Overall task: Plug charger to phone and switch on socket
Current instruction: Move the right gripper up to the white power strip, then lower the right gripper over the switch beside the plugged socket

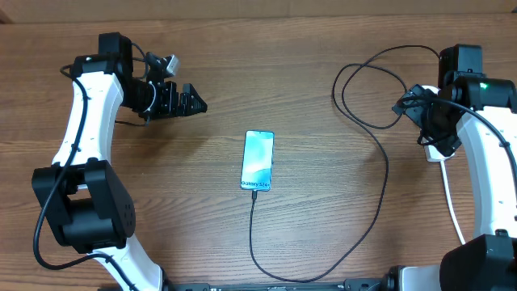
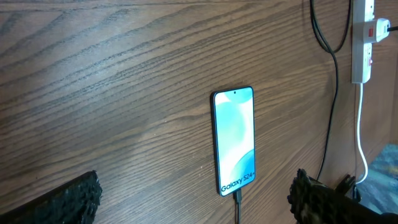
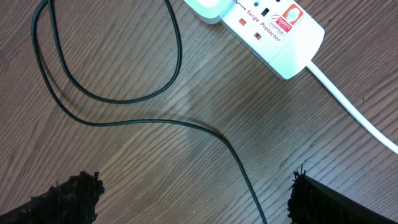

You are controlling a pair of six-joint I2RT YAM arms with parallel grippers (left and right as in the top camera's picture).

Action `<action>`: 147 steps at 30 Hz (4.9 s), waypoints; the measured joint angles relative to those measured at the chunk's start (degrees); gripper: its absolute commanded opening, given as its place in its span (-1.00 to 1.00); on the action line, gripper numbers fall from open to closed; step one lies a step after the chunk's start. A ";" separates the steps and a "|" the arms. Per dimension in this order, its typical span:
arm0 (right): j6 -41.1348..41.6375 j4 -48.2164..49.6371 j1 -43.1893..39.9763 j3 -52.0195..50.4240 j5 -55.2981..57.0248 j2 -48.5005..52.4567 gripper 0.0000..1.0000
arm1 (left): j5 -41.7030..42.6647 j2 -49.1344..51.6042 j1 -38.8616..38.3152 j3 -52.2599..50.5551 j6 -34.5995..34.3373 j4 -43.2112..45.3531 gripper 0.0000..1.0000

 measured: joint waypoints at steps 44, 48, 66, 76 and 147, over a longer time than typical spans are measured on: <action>0.02 0.42 -0.02 0.02 0.11 0.00 1.00 | 0.00 0.00 0.00 0.00 0.00 0.00 1.00; 0.04 0.52 0.00 0.00 0.63 0.00 1.00 | 0.00 0.00 0.00 0.00 0.00 0.00 0.99; 1.05 2.32 -10.01 0.02 9.46 0.94 1.00 | 0.02 0.00 0.00 0.00 0.00 0.00 0.99; 1.29 7.67 -16.68 -0.02 10.10 8.17 1.00 | 0.00 0.00 0.00 0.00 0.00 0.00 0.99; 1.49 11.26 -19.43 -0.09 8.94 15.74 1.00 | 0.00 0.00 0.00 0.00 0.00 0.00 0.99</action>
